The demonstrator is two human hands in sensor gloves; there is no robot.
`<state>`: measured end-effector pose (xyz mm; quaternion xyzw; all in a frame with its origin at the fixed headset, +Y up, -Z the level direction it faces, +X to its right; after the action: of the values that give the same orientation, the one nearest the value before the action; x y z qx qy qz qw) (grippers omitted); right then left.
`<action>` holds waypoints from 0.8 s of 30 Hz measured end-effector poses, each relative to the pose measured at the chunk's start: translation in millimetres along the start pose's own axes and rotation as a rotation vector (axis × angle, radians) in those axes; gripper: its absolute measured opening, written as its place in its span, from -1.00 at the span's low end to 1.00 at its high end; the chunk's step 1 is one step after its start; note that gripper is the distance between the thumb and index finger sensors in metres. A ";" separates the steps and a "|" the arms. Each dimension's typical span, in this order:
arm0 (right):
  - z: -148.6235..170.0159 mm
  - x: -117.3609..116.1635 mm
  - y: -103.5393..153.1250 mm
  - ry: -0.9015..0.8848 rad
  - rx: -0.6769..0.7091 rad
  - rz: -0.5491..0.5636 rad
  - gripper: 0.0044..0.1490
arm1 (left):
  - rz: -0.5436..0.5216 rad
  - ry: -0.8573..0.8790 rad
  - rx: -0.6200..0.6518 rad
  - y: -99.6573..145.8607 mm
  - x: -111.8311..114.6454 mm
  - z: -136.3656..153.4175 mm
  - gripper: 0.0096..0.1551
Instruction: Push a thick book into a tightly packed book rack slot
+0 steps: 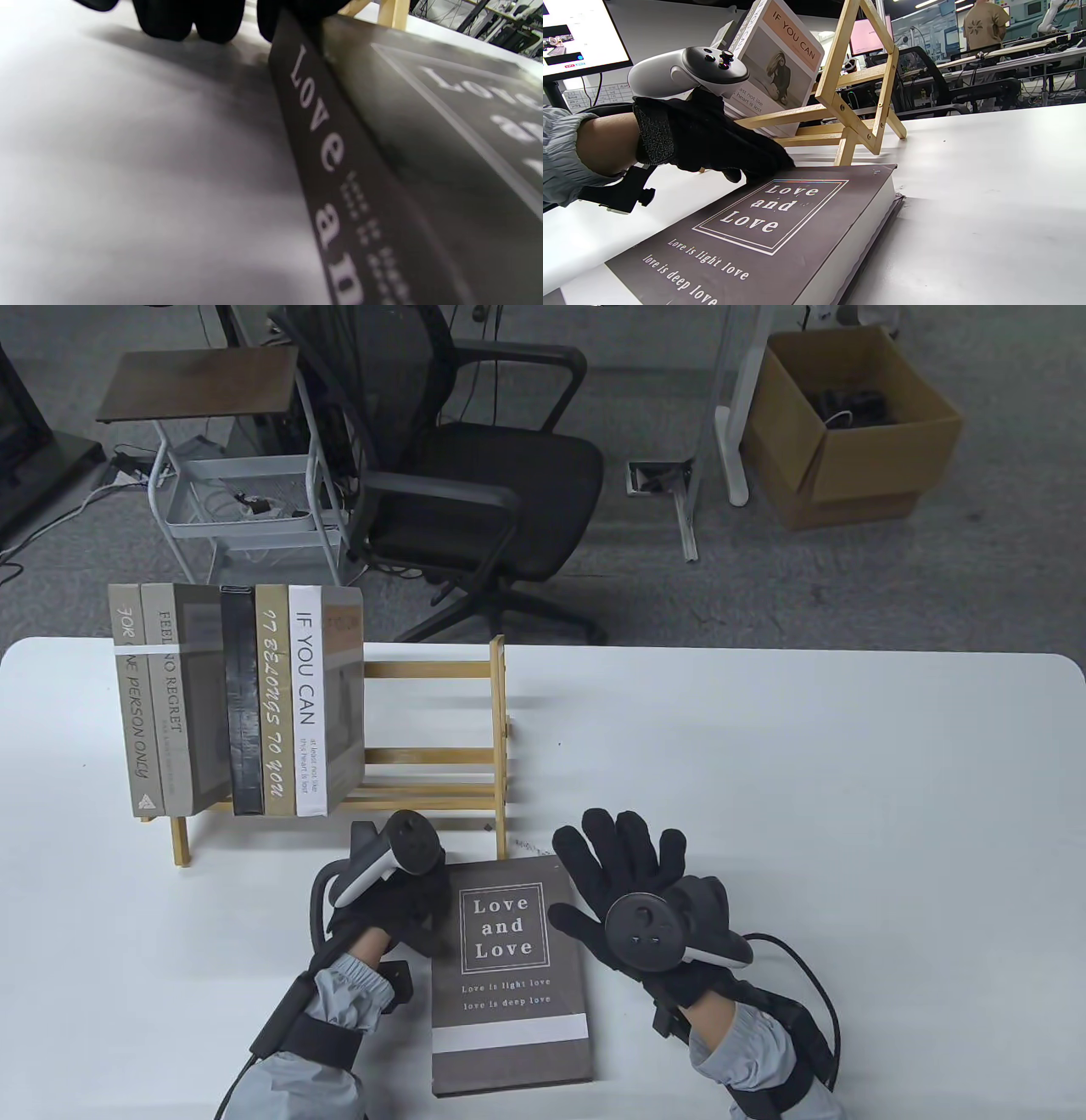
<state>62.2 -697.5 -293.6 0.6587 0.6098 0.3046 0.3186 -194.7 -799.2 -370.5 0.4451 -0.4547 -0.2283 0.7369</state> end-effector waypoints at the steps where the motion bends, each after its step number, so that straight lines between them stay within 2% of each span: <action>1: -0.1 0.0 -0.1 0.000 0.000 0.000 0.00 | 0.010 0.014 -0.002 -0.9 0.2 1.0 -0.50; 10: -0.7 0.2 0.0 -0.001 0.002 -0.004 0.00 | 0.017 0.073 -0.017 -6.8 4.1 -0.8 -0.57; 15: -1.2 1.9 0.2 -0.004 0.005 0.006 0.00 | -0.039 0.084 0.008 -0.5 1.5 -5.5 -0.57; 20: -1.8 1.9 0.2 -0.005 0.007 0.006 0.00 | -0.056 0.174 0.035 7.3 -8.7 -7.3 -0.57; 24: -2.3 2.3 0.4 -0.003 0.008 0.006 0.00 | -0.053 0.323 0.069 11.1 -13.8 -2.4 -0.56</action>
<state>60.7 -695.1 -291.8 0.6624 0.6084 0.3022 0.3160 -200.0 -782.3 -367.8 0.5132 -0.3258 -0.1573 0.7783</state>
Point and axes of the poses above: the tracker on the back of each hand, its own z axis roughly to the little-finger side, its own y axis roughly from the fingertips to the wrist, x = y × z, the point moved 4 cm from there along -y, roughly from the wrist to the fingertips, and after that the axes turned 14 degrees about y, right-handed, at the moved point
